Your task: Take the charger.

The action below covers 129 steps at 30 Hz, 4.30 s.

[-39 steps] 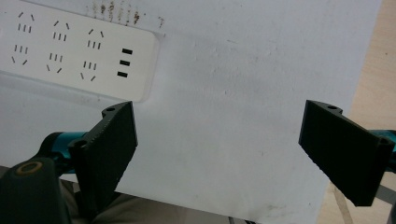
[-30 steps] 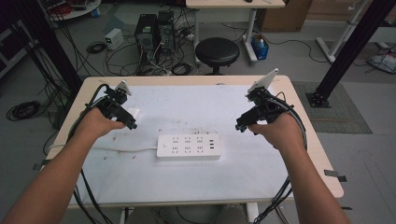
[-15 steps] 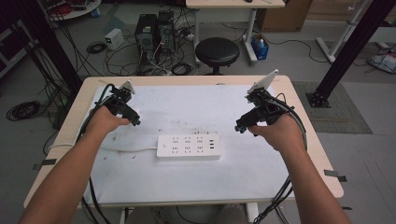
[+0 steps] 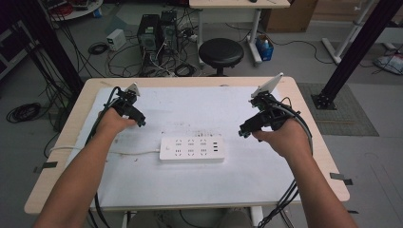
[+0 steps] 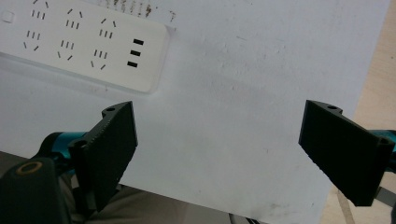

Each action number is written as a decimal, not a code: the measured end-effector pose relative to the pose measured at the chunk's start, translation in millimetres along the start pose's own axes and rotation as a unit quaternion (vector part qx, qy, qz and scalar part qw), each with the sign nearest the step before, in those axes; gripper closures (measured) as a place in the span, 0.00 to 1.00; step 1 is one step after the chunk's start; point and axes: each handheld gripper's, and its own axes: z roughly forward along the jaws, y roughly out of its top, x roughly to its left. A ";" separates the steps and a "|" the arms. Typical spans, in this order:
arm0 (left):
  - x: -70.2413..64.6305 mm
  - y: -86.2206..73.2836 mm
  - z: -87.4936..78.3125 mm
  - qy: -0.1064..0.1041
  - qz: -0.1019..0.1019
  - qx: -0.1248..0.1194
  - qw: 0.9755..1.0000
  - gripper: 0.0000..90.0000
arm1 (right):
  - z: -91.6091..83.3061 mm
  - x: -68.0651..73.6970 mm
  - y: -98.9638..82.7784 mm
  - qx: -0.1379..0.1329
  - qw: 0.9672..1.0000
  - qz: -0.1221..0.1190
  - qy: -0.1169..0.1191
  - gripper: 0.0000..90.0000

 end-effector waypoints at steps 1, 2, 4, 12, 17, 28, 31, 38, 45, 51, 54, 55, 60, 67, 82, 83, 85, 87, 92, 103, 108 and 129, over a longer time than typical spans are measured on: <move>0.2 1.1 1.7 0.003 0.001 -0.002 1.000 0.16 | -0.1 1.0 -0.5 0.002 1.000 -0.001 -0.001 0.12; 0.4 2.0 3.5 0.004 0.002 -0.003 1.000 0.16 | -0.1 1.3 -1.1 0.001 1.000 -0.003 0.000 0.12; 1.5 3.8 7.5 0.004 0.003 -0.001 1.000 0.16 | -0.8 3.1 -2.3 0.000 1.000 -0.004 0.002 0.12; 9.4 7.8 19.2 0.007 -0.015 0.001 1.000 0.17 | -7.0 6.7 -7.0 0.001 1.000 -0.013 0.001 0.12; 13.7 12.0 27.4 0.003 -0.025 0.000 1.000 0.19 | -8.4 4.2 -7.5 -0.001 1.000 -0.008 -0.001 0.12; 18.1 16.4 37.2 -0.003 -0.031 -0.010 0.999 0.23 | -5.9 3.7 -6.1 0.004 1.000 -0.007 0.004 0.12; 19.0 16.9 38.9 -0.004 -0.034 -0.009 0.999 0.25 | -5.8 3.2 -5.7 0.004 1.000 -0.008 0.003 0.12; 17.8 18.9 40.2 0.001 -0.036 -0.013 0.999 0.29 | -5.1 1.6 -6.3 0.005 1.000 -0.007 0.005 0.12; 18.8 20.0 42.9 0.002 -0.039 -0.009 0.999 0.32 | -4.4 -0.7 -6.6 0.007 1.000 -0.004 0.004 0.12; 19.3 20.2 43.9 0.004 -0.043 -0.006 0.999 0.36 | -4.6 -0.8 -5.9 0.005 1.000 -0.009 0.004 0.12; 18.7 20.4 43.0 0.001 -0.040 -0.011 0.999 0.41 | -3.7 -0.7 -5.8 0.006 1.000 -0.006 0.004 0.12; 18.3 20.6 42.6 0.005 -0.039 -0.011 0.999 0.42 | -3.3 -0.5 -5.9 0.007 1.000 -0.006 0.004 0.12; 19.0 19.7 42.5 0.003 -0.043 -0.010 0.999 0.46 | -1.9 -1.1 -6.6 0.010 1.000 -0.004 0.004 0.12; 17.5 18.9 38.6 0.000 -0.038 -0.007 0.999 0.47 | -0.4 -2.8 -7.0 0.011 1.000 -0.001 0.002 0.12; 4.9 1.5 4.6 -0.027 0.028 -0.004 0.999 0.47 | 2.4 3.0 -2.5 0.014 1.000 -0.005 0.002 0.12; 1.6 -1.8 -0.5 -0.032 0.042 -0.004 0.999 0.47 | 3.6 5.7 -1.7 0.017 1.000 -0.007 0.003 0.12; -1.7 -5.7 -6.6 -0.039 0.053 -0.005 0.998 0.47 | 3.9 6.2 -1.5 0.016 1.000 -0.008 0.004 0.12; -4.3 -9.7 -13.0 -0.046 0.063 -0.007 0.997 0.47 | 4.6 8.2 -0.9 0.017 1.000 -0.008 0.005 0.12; -7.5 -20.1 -28.3 -0.057 0.080 -0.014 0.995 0.47 | 5.5 11.6 0.2 0.018 1.000 -0.009 0.007 0.12; -17.2 -39.6 -69.1 -0.064 0.122 -0.018 0.990 0.47 | 8.9 14.1 -0.2 0.028 1.000 -0.009 0.007 0.12; -23.2 -47.5 -91.4 -0.073 0.140 -0.025 0.987 0.47 | 10.6 13.9 0.6 0.033 0.999 -0.009 0.007 0.12; -55.6 -81.8 -158.2 -0.087 0.189 -0.022 0.978 0.47 | 5.9 18.6 1.4 0.040 0.999 -0.021 0.008 0.12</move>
